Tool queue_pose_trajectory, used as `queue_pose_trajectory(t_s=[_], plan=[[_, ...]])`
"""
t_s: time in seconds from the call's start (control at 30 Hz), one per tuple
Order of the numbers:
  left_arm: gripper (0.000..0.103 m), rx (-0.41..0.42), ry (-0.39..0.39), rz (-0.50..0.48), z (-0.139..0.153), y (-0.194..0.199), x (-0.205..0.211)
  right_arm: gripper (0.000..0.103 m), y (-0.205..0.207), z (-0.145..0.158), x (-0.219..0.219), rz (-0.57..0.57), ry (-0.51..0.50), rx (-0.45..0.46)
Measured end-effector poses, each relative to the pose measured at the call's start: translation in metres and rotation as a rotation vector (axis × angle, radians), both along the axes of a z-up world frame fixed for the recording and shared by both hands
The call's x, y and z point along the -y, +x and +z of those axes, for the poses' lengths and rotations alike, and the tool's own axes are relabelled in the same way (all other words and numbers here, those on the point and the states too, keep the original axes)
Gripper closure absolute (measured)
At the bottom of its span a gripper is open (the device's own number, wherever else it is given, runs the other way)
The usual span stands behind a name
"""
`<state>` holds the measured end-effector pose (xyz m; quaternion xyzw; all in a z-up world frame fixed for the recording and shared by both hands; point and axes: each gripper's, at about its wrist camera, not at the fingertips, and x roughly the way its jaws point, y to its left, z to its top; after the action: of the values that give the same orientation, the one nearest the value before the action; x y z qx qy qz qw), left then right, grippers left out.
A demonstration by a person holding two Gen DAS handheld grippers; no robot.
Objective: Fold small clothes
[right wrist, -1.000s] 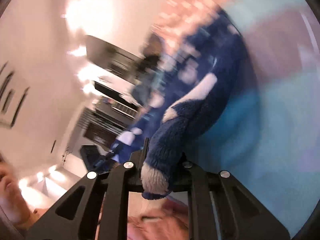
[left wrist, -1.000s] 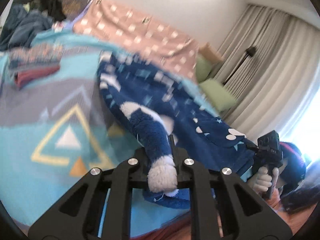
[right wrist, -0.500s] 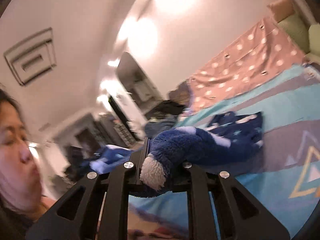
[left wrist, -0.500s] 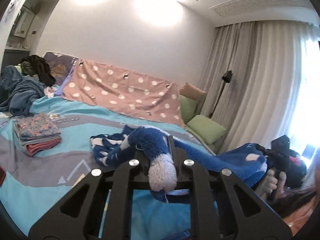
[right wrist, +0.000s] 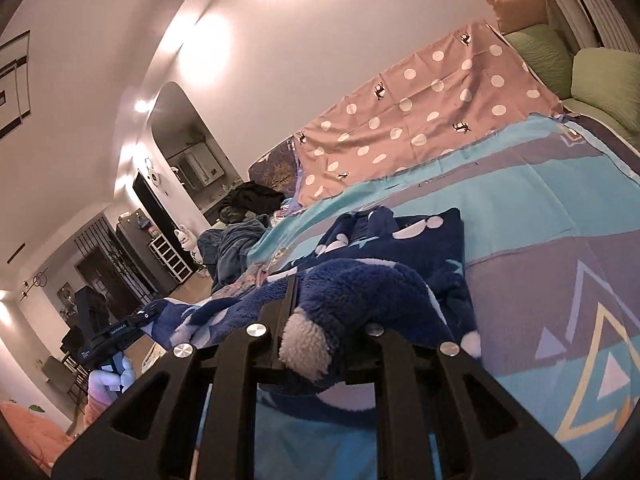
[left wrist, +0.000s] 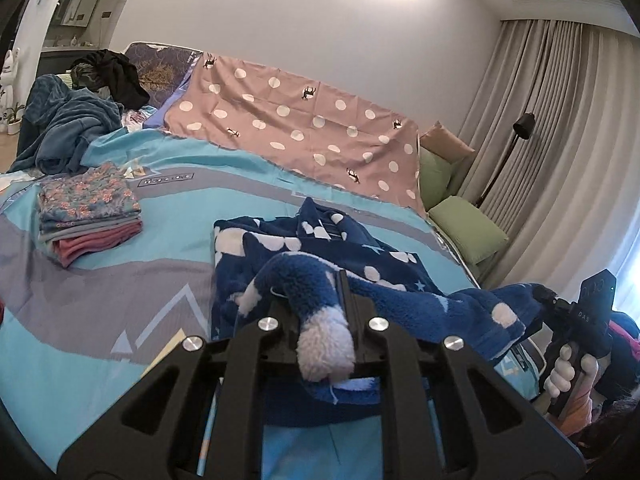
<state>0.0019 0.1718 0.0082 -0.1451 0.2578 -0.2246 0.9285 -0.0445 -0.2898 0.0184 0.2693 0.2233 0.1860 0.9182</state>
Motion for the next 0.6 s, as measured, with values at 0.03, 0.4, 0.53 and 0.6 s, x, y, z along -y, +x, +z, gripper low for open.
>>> queue_pose_trajectory(t_s=[0.03,0.4,0.53,0.6], plan=[[0.09,-0.002,0.003,0.0,-0.001,0.005,0.004,0.087,0.005,-0.002,0.001,-0.002,-0.002,-0.004],[0.09,0.021,0.027,0.01,0.013,0.048,0.017,0.087,0.048,0.008,0.005,-0.03,-0.059,0.038],[0.09,0.081,0.045,0.021,0.033,0.06,0.02,0.087,0.065,0.025,0.002,-0.03,-0.114,0.103],[0.09,0.105,0.057,0.025,0.041,0.069,0.022,0.087,0.077,0.03,0.003,-0.033,-0.126,0.12]])
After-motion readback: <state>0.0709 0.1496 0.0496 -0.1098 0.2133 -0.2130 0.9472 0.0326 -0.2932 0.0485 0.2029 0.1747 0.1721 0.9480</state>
